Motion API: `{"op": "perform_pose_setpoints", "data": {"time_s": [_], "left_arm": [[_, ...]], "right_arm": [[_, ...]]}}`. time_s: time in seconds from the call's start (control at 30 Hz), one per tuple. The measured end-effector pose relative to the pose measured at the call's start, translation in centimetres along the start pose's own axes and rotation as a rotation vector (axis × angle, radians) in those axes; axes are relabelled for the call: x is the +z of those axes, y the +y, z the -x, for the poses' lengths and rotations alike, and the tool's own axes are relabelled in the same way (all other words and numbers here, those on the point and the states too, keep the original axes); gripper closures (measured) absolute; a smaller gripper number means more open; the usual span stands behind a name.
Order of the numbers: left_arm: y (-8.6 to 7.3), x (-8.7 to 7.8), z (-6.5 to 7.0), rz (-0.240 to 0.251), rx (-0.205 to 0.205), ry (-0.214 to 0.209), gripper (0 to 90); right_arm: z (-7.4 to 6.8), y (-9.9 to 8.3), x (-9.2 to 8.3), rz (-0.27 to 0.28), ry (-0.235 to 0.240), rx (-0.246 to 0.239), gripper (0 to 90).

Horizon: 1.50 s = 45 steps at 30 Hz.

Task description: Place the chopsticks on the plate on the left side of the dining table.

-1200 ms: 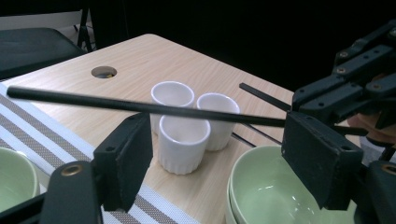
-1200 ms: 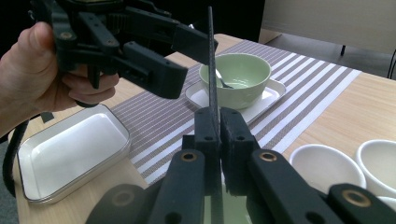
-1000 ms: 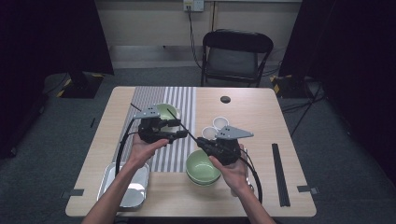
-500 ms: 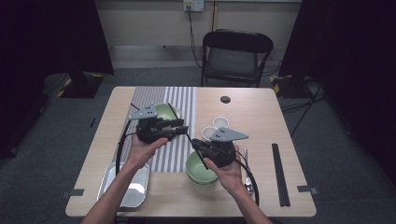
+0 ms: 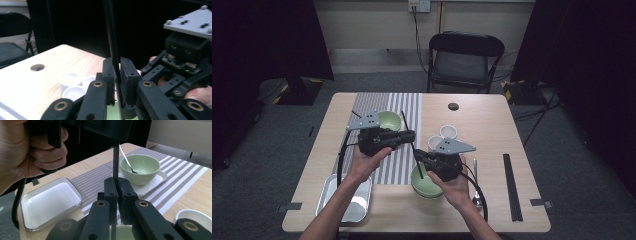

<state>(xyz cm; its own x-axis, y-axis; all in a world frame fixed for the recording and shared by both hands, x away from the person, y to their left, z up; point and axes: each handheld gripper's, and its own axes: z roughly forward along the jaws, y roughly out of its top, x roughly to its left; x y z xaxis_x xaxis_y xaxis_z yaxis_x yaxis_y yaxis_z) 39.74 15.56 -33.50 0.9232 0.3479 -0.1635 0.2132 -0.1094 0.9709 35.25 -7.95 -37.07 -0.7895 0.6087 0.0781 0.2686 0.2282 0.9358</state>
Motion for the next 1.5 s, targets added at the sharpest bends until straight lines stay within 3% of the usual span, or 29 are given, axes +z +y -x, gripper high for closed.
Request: {"op": "perform_pose_setpoints", "data": {"time_s": [0.1, 0.2, 0.33, 0.5, 0.73, 0.77, 0.83, 0.9, 1.03, 1.17, 1.23, 1.5], "left_arm": [[0.6, -0.2, 0.8, 0.013, 0.039, -0.027, 85.8], [0.9, -0.5, 1.2, 0.011, 0.063, -0.013, 86.0], [1.0, -0.7, 1.1, 0.018, 0.052, -0.022, 86.0], [1.1, -0.8, 1.3, 0.01, 0.072, -0.024, 85.9], [1.3, -1.1, 1.5, 0.01, 0.093, -0.015, 85.9], [1.3, -1.3, 1.4, 0.027, 0.063, -0.047, 85.9], [1.2, -1.1, 1.4, 0.013, 0.078, -0.034, 85.7], [1.1, -1.1, 1.3, 0.02, 0.067, -0.045, 85.6], [0.7, -0.8, 1.0, 0.005, 0.071, -0.017, 84.7], [0.4, -0.4, 0.8, -0.017, 0.068, -0.025, 84.4], [0.2, -0.2, 0.7, -0.029, 0.086, -0.032, 84.2], [-0.3, 0.6, 0.7, -0.043, 0.068, -0.047, 84.4]], "right_arm": [[-0.4, 0.4, -0.5, 0.029, 0.021, -0.018, 86.2], [-0.3, 0.5, -0.7, 0.039, 0.038, -0.027, 84.5], [0.0, 0.0, -0.3, 0.026, 0.044, -0.022, 78.6], [0.0, -1.2, 1.1, -0.009, 0.085, -0.028, 78.4], [-0.1, -2.1, 1.8, -0.033, 0.102, -0.019, 77.7], [0.1, -2.2, 1.8, -0.027, 0.112, -0.006, 80.0], [0.1, -2.3, 1.8, -0.025, 0.117, -0.006, 83.9], [0.0, -2.3, 1.8, -0.033, 0.117, -0.017, 85.1], [-0.1, -2.2, 1.8, -0.042, 0.111, -0.021, 85.8], [0.1, -2.1, 1.8, -0.041, 0.104, -0.019, 85.8], [0.2, -2.0, 1.7, -0.039, 0.1, -0.017, 85.8], [0.5, -1.6, 1.4, -0.029, 0.088, -0.011, 85.6]]}}
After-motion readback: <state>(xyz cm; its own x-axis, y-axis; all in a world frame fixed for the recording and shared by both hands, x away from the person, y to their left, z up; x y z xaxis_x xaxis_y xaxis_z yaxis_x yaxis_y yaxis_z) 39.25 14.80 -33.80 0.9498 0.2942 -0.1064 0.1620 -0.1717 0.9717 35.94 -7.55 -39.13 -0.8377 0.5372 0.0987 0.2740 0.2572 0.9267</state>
